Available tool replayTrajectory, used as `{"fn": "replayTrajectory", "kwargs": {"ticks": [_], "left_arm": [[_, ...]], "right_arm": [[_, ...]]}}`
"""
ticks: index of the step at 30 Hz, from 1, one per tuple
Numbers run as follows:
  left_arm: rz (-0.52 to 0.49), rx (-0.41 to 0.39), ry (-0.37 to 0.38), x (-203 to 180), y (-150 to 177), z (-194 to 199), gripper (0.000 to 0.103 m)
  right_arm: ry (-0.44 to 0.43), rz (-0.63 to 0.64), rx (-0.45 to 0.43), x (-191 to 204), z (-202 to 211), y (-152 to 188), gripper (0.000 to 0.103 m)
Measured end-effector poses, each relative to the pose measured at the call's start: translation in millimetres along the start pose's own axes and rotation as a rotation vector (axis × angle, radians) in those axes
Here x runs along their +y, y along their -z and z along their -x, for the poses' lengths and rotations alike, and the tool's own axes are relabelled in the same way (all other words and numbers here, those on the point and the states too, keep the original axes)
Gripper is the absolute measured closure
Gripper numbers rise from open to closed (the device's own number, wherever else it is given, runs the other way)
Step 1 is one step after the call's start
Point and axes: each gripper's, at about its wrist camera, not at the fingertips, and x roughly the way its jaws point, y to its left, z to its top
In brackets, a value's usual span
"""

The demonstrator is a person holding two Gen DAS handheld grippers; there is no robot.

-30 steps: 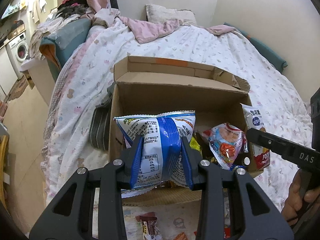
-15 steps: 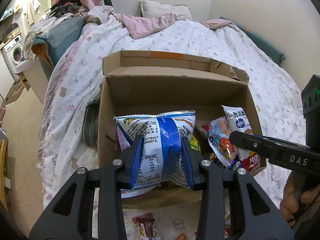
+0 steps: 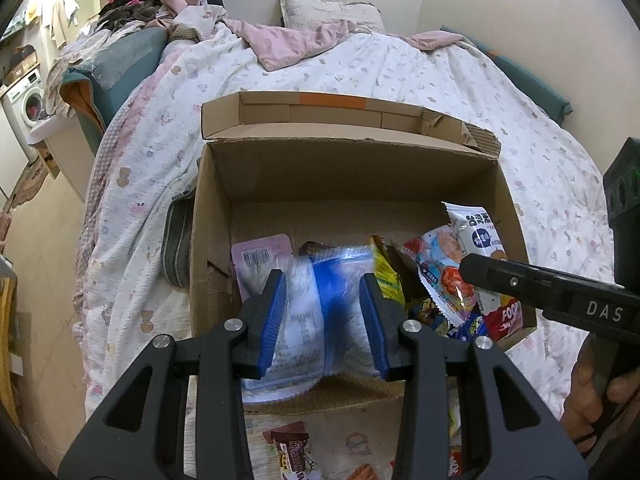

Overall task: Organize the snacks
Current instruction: 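Open the left gripper over the box while the right releases the rice cake bar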

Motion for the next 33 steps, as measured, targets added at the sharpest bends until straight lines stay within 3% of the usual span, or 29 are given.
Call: {"fn": "replayTrajectory", "kwargs": {"ticks": [1, 4, 8, 10, 12, 13, 14, 22, 24, 26, 33], "left_arm": [[0.001, -0.003, -0.004, 0, 0, 1, 0.068], [0.006, -0.011, -0.017, 0, 0, 3, 0.045], [-0.001, -0.011, -0.016, 0, 0, 4, 0.027], [-0.002, -0.012, -0.018, -1, 0, 4, 0.027], [-0.008, -0.012, -0.027, -1, 0, 4, 0.027], [-0.009, -0.012, -0.028, -1, 0, 4, 0.027], [-0.006, -0.012, -0.028, 0, 0, 5, 0.027], [0.013, -0.019, -0.009, 4, -1, 6, 0.026], [0.022, -0.039, -0.027, 7, -1, 9, 0.020], [0.048, -0.061, -0.043, 11, -2, 14, 0.006], [0.110, -0.044, -0.016, 23, -4, 12, 0.005]], "right_arm": [[-0.001, 0.000, -0.001, 0, 0, 0, 0.071], [-0.005, -0.001, -0.001, 1, 0, 1, 0.071], [-0.008, -0.003, -0.001, 0, 0, 1, 0.069], [-0.017, -0.016, -0.009, -1, 1, 1, 0.068], [-0.010, -0.025, -0.023, -2, 4, 0, 0.048], [-0.002, -0.031, -0.045, -2, 7, 0, 0.023], [-0.004, -0.033, -0.072, -2, 11, 0, 0.014], [-0.013, -0.038, -0.074, -5, 13, -1, 0.014], [-0.015, -0.033, -0.072, -4, 13, -2, 0.014], [-0.012, -0.027, -0.075, -4, 13, -3, 0.014], [0.012, -0.015, -0.069, -4, 12, -3, 0.008]]}}
